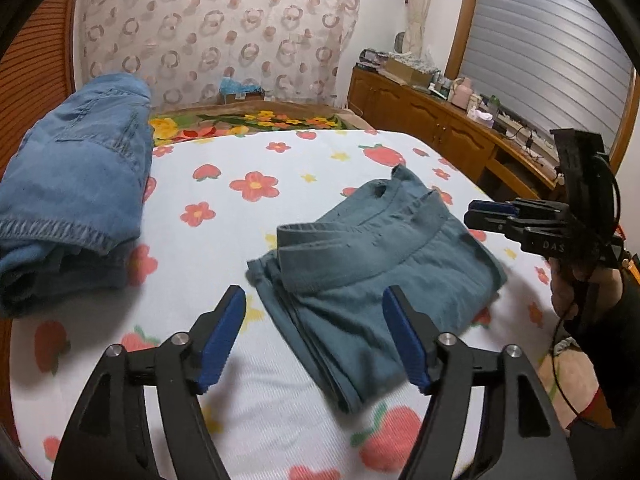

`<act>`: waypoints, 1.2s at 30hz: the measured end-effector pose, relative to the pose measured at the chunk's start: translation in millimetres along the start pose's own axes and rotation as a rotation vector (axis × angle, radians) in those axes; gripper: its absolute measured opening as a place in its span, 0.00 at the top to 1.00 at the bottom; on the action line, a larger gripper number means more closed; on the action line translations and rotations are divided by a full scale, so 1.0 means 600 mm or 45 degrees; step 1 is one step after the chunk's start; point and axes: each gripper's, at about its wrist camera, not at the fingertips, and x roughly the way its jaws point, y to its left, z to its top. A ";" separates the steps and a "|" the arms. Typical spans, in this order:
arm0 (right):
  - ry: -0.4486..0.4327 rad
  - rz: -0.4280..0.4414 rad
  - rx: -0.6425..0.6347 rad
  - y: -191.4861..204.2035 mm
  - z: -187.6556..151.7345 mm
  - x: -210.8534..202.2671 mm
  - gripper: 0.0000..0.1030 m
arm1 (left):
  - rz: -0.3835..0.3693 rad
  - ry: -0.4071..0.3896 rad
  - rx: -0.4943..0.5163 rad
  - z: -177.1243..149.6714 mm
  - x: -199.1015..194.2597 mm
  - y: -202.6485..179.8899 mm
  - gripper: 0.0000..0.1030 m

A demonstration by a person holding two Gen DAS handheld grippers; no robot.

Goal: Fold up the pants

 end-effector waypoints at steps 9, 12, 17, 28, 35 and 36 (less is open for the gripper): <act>0.024 0.025 -0.007 -0.013 0.023 0.032 0.67 | 0.008 0.006 -0.069 0.020 0.035 0.018 0.38; 0.022 0.039 -0.011 -0.013 0.028 0.038 0.67 | 0.011 0.025 -0.054 0.022 0.047 0.019 0.46; 0.034 0.048 -0.026 -0.011 0.035 0.054 0.67 | 0.000 0.065 -0.019 0.021 0.070 0.014 0.63; -0.012 0.103 -0.043 -0.010 0.036 0.041 0.90 | -0.013 0.004 0.025 0.025 0.047 0.001 0.87; -0.127 0.061 -0.057 -0.003 0.052 0.007 0.92 | 0.009 -0.084 0.016 0.053 0.025 -0.002 0.89; -0.138 0.048 -0.058 -0.002 0.056 0.006 0.92 | 0.015 -0.090 0.011 0.058 0.027 -0.001 0.89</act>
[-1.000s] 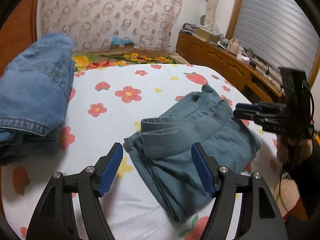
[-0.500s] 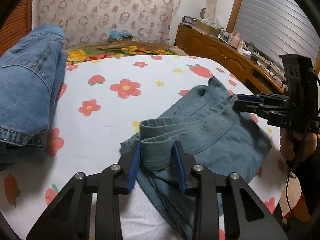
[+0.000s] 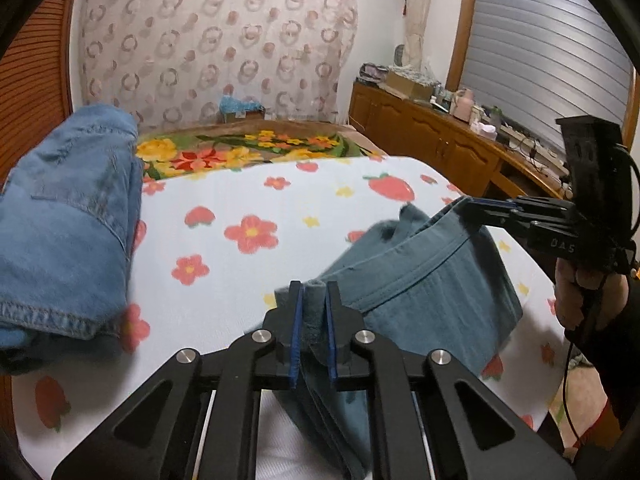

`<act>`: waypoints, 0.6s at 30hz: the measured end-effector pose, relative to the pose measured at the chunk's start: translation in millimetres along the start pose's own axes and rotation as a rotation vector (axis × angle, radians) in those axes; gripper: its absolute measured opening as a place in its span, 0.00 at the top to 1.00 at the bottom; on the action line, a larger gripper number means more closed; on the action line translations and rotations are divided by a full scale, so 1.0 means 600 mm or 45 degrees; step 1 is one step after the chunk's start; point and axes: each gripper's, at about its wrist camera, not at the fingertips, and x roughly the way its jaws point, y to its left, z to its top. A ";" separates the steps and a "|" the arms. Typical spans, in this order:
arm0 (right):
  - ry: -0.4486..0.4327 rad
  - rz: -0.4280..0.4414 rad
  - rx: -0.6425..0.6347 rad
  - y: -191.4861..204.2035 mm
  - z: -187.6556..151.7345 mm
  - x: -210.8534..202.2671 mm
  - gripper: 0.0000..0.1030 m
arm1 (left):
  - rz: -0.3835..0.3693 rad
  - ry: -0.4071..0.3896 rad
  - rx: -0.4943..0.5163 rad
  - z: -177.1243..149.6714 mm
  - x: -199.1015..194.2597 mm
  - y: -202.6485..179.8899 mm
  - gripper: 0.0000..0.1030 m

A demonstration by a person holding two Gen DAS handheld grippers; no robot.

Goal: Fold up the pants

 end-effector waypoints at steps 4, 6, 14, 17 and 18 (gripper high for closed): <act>-0.009 -0.052 -0.015 0.005 0.014 0.009 0.92 | 0.038 -0.001 -0.011 0.022 0.020 0.006 0.89; 0.007 -0.081 -0.032 0.007 0.017 0.023 0.92 | 0.056 0.013 -0.013 0.028 0.033 0.008 0.89; 0.092 -0.123 -0.029 0.009 0.018 0.070 0.92 | 0.072 0.065 -0.027 0.021 0.050 0.013 0.86; 0.089 -0.118 -0.008 0.008 0.024 0.067 0.86 | 0.086 0.080 -0.026 0.015 0.045 0.013 0.78; 0.085 -0.118 -0.001 0.008 0.025 0.063 0.84 | 0.089 0.079 -0.024 0.014 0.043 0.012 0.76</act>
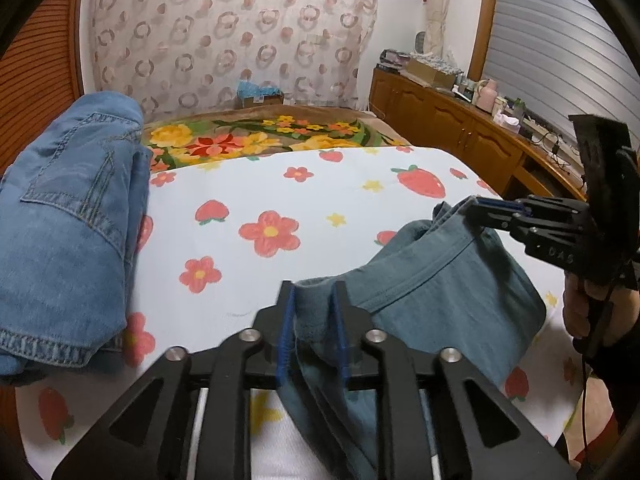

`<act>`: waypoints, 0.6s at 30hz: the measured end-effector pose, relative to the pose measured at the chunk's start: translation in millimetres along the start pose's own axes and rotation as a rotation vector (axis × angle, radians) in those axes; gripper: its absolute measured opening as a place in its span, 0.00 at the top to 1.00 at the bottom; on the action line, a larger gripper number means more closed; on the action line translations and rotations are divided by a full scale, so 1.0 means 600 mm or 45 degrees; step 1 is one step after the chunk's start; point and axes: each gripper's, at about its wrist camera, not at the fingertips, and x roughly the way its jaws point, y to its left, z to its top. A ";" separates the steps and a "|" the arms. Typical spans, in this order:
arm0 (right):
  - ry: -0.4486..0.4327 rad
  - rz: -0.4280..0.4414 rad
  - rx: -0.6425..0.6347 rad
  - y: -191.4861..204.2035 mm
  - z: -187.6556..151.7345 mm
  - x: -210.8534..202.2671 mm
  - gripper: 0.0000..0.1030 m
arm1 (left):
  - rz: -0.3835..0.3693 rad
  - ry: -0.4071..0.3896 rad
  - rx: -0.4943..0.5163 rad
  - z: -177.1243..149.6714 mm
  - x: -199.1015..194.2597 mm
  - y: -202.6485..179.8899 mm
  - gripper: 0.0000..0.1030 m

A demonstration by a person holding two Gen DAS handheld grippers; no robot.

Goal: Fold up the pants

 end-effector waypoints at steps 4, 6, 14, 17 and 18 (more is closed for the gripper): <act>0.003 0.004 0.008 0.000 -0.007 -0.015 0.70 | -0.018 0.001 0.007 -0.011 -0.009 -0.002 0.50; 0.012 0.001 0.012 0.001 -0.014 -0.019 0.63 | -0.034 0.019 0.005 -0.017 -0.009 -0.002 0.49; 0.079 0.029 0.022 -0.003 -0.044 -0.018 0.57 | -0.036 0.060 0.000 -0.048 -0.001 -0.009 0.43; 0.109 0.027 0.039 -0.009 -0.046 -0.006 0.57 | -0.019 0.098 -0.005 -0.053 0.013 -0.008 0.43; 0.117 0.026 0.045 -0.011 -0.046 -0.003 0.57 | -0.016 0.111 -0.007 -0.055 0.018 -0.008 0.43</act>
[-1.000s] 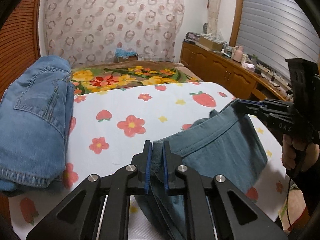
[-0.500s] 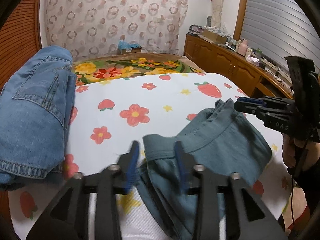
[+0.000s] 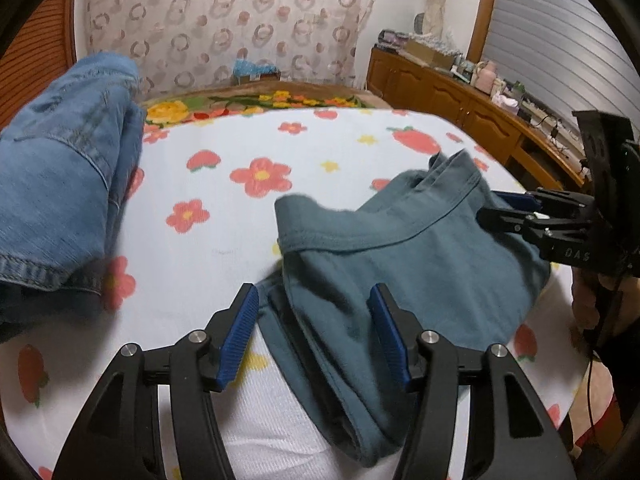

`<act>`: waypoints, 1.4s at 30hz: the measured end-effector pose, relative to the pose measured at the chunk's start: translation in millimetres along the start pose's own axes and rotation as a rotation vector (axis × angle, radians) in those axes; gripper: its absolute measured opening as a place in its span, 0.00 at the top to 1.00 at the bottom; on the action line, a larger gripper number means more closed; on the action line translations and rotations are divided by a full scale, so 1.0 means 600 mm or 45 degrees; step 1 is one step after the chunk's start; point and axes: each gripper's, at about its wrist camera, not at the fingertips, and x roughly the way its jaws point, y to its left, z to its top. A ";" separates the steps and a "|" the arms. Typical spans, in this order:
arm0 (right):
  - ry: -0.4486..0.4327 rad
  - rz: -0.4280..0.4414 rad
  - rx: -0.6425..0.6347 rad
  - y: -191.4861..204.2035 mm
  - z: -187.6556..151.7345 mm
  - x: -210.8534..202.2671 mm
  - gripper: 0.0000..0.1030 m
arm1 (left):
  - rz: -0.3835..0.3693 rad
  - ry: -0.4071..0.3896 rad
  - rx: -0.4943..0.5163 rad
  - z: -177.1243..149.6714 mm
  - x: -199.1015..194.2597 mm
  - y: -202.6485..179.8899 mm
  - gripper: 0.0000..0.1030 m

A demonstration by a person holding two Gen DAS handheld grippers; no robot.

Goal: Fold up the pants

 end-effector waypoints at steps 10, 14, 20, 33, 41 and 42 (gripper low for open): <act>0.043 0.002 0.033 -0.011 -0.003 0.017 0.51 | 0.001 0.033 0.022 -0.005 0.010 -0.003 0.36; 0.042 0.017 0.050 -0.014 -0.004 0.018 0.50 | 0.015 0.053 0.063 -0.004 0.016 -0.014 0.26; 0.044 0.009 0.040 -0.011 -0.004 0.021 0.49 | 0.039 0.063 0.089 -0.005 0.018 -0.019 0.25; 0.044 0.037 0.066 -0.011 -0.004 0.023 0.55 | 0.023 0.058 0.056 -0.006 0.016 -0.011 0.25; 0.065 0.100 0.017 -0.005 -0.003 0.016 0.86 | 0.011 0.053 0.043 -0.007 0.013 -0.008 0.25; 0.057 0.095 0.012 -0.007 -0.004 0.010 0.87 | 0.011 0.050 0.037 -0.007 0.012 -0.006 0.25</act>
